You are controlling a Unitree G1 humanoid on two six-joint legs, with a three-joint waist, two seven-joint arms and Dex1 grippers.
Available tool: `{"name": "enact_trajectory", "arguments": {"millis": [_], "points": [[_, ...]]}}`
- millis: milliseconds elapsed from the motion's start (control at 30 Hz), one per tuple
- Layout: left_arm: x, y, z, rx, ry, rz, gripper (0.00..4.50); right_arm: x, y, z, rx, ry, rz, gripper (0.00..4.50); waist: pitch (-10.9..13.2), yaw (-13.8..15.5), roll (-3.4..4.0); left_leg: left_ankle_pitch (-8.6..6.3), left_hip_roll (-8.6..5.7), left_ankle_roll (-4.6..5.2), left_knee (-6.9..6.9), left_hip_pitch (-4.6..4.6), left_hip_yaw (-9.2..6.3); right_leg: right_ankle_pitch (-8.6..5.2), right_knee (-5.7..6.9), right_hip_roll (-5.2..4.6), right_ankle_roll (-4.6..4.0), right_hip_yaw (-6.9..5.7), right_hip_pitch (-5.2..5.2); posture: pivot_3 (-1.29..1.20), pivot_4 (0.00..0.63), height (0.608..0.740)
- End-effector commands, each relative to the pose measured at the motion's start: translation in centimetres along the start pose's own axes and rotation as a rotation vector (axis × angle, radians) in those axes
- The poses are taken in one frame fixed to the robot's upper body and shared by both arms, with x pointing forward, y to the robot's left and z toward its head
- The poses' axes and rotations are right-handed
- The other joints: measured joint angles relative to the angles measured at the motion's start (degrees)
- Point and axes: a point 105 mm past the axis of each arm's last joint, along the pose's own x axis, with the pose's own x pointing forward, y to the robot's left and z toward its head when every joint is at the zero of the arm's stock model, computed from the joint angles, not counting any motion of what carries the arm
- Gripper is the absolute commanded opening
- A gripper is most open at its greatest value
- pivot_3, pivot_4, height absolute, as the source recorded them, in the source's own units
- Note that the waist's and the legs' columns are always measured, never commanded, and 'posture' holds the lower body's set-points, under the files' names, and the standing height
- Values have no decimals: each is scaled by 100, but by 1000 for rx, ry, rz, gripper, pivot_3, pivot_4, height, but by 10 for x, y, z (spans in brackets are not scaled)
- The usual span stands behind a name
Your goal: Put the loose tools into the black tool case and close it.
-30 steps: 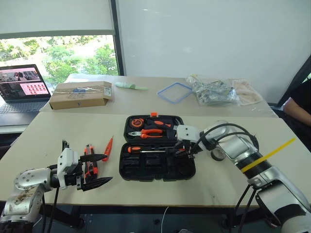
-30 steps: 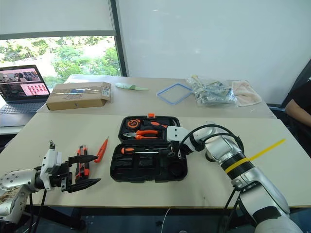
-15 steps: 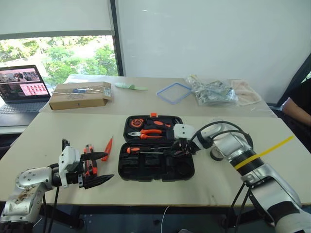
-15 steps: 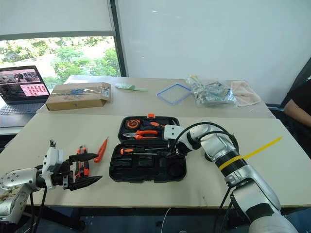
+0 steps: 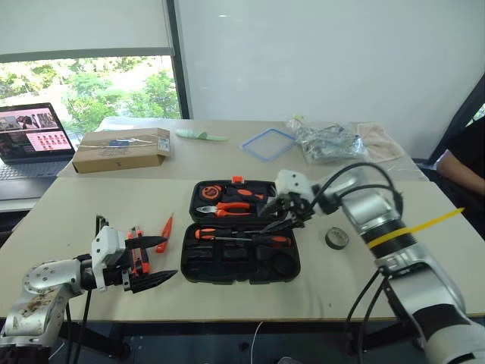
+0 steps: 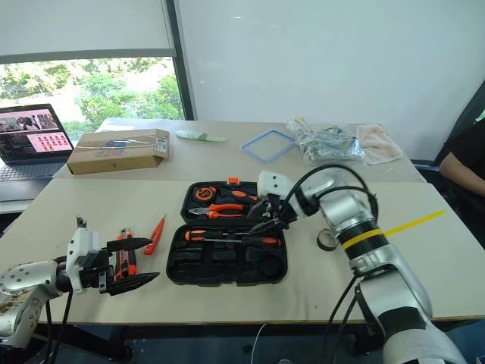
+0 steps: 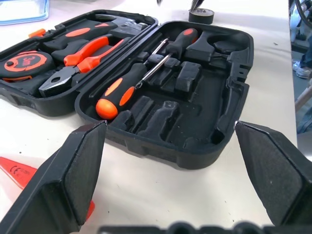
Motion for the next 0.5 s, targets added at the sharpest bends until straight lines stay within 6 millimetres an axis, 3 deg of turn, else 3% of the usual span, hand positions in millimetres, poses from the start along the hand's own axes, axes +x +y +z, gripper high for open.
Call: {"name": "enact_trajectory", "arguments": {"millis": [33, 100, 133, 500], "points": [[-1, -1, 4, 21, 0, 5, 4500, 1, -5, -4, -26, 31, -39, 790, 1, 15, 1, 0, -2, 0, 1, -1, 0, 0, 0, -4, 0, -1, 0, 0, 150, 740], [-2, 0, 4, 22, 3, 8, 4500, 3, -5, -10, -23, 54, -39, 131, 1, 13, 2, 0, -3, 0, 1, -3, 0, 0, -2, -4, 1, -1, -1, 0, 150, 740], [-2, 1, 4, 23, 4, 8, 4500, 4, -5, -11, -22, 57, -40, 57, 1, 10, 2, 0, -3, 0, 1, -2, 0, 0, -2, -4, 1, -2, 0, 0, 150, 740], [-8, 5, 0, 24, 43, 44, 4500, 28, 6, -37, 19, 130, 0, 57, 1, -27, 2, 1, 0, -1, -2, 9, 0, 0, 0, 2, 0, -1, 6, 0, 150, 740]]}}
